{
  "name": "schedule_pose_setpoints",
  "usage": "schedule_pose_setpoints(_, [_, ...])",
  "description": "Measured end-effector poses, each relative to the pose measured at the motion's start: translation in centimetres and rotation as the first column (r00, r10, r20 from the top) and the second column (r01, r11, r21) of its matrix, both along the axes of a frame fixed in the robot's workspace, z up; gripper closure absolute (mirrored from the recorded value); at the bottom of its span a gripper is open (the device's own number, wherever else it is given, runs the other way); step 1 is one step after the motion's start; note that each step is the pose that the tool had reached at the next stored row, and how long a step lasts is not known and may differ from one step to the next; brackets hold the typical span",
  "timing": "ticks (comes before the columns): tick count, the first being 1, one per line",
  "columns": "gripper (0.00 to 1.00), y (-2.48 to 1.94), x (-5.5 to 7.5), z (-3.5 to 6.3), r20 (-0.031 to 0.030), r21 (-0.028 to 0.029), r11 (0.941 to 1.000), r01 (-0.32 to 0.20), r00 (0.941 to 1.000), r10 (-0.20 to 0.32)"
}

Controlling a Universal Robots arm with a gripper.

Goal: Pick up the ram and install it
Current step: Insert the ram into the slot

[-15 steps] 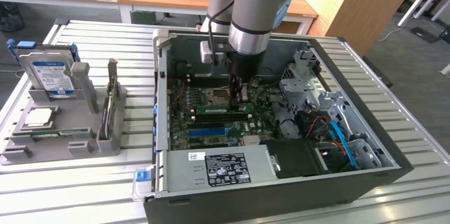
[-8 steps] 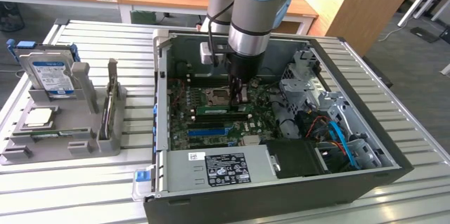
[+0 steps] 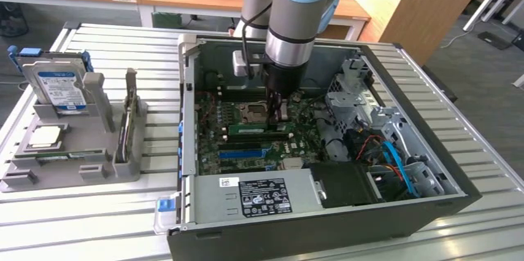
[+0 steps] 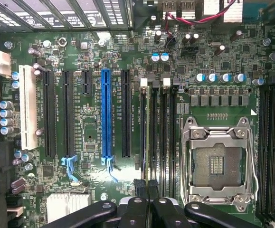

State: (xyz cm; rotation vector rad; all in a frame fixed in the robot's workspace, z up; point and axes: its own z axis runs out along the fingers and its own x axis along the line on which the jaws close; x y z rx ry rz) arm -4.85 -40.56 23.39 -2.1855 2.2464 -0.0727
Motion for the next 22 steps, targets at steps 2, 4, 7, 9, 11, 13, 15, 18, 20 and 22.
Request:
schedule_pose_setpoints(2, [0.88,0.0,0.0,-0.01,-0.0001,-0.0002,1.0,0.0,1.0,0.0])
schedule_pose_setpoints(4, [0.88,0.0,0.0,-0.02,-0.0001,-0.0002,1.0,0.0,1.0,0.0])
schedule_pose_setpoints(7, [0.88,0.01,0.0,-0.18,0.0003,0.0002,1.0,0.0,1.0,0.0])
schedule_pose_setpoints(9, [0.88,0.0,0.0,-0.3,0.0004,0.0001,1.0,0.0,1.0,0.0])
schedule_pose_setpoints(11, [0.88,0.0,0.0,-0.33,0.0003,-0.0002,1.0,0.0,1.0,0.0])
schedule_pose_setpoints(13, [0.88,0.0,0.0,-0.33,0.0003,-0.0002,1.0,0.0,1.0,0.0])
schedule_pose_setpoints(15, [0.88,0.0,0.0,-0.33,0.0003,-0.0001,1.0,0.0,1.0,0.0])
schedule_pose_setpoints(18, [0.88,0.0,0.0,-0.34,0.0003,-0.0001,1.0,-0.002,1.0,0.002])
schedule_pose_setpoints(20, [0.88,0.0,0.0,-0.34,0.0004,0.0,1.0,-0.003,1.0,0.003])
schedule_pose_setpoints(22, [0.88,0.0,0.0,-0.34,0.0004,0.0,1.0,-0.004,1.0,0.004])
